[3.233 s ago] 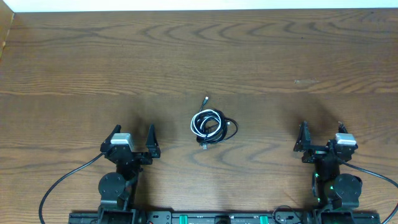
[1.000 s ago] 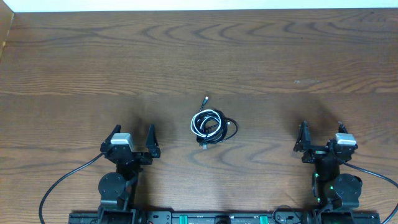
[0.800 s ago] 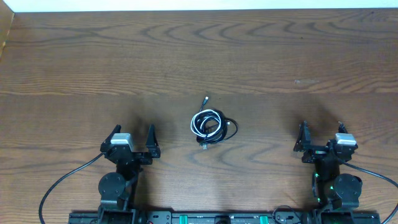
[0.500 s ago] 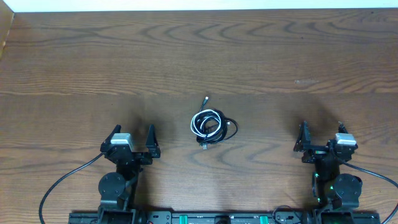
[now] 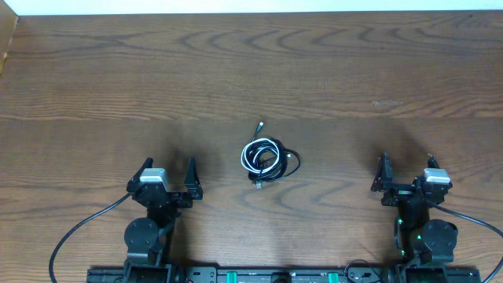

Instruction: Untangle cables

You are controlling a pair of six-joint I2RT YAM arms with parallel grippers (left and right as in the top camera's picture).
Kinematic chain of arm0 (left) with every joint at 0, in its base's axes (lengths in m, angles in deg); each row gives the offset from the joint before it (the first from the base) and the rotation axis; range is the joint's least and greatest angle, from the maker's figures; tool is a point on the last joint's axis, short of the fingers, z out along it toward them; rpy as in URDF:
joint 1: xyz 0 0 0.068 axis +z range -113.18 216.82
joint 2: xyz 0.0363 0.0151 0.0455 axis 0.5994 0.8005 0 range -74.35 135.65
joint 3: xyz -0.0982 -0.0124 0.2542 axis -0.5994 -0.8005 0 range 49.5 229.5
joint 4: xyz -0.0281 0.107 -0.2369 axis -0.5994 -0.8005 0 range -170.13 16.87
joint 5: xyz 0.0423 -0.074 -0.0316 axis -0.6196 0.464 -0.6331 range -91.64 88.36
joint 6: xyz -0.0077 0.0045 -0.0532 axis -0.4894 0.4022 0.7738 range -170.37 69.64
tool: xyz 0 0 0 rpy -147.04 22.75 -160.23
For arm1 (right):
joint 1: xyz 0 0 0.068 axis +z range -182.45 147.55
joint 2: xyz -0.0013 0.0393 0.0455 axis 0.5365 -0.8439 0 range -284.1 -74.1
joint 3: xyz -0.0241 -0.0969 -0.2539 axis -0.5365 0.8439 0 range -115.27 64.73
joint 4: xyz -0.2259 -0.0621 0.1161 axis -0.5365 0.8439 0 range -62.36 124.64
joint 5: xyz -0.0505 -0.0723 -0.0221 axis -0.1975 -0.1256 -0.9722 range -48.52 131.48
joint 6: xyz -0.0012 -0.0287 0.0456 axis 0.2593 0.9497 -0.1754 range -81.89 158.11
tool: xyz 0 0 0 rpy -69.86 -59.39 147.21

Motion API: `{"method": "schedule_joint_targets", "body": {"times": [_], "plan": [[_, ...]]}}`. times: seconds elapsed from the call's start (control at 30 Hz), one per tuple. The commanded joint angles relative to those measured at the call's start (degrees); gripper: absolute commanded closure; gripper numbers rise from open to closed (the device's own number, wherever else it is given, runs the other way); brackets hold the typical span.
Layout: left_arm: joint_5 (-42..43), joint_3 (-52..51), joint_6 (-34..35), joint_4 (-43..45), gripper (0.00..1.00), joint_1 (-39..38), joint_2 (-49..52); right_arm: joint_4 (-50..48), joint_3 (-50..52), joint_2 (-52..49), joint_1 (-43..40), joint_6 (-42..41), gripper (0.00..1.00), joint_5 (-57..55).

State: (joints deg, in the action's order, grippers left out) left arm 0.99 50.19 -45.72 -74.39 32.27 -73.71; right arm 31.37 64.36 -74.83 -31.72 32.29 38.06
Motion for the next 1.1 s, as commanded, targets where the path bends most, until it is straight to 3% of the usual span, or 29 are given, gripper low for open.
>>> {"method": "schedule_joint_targets", "body": {"times": [0.0,0.63,0.87,1.07], "plan": [[-2.3,-0.4,-0.1,-2.8,0.02,-0.1,0.1,0.3,0.0,-0.2,0.4,0.3,0.01,-0.1],[-1.8,0.2,0.2,-2.8,0.02,-0.1,0.1,0.3,0.0,-0.2,0.4,0.3,0.01,-0.1],[1.1,3.6,2.2,-3.1,0.02,-0.1,0.1,0.3,0.0,-0.2,0.4,0.3,0.01,-0.1],[1.7,11.5,3.6,-10.0,0.02,-0.1,0.2,0.3,0.0,-0.2,0.4,0.3,0.01,-0.1]]}}
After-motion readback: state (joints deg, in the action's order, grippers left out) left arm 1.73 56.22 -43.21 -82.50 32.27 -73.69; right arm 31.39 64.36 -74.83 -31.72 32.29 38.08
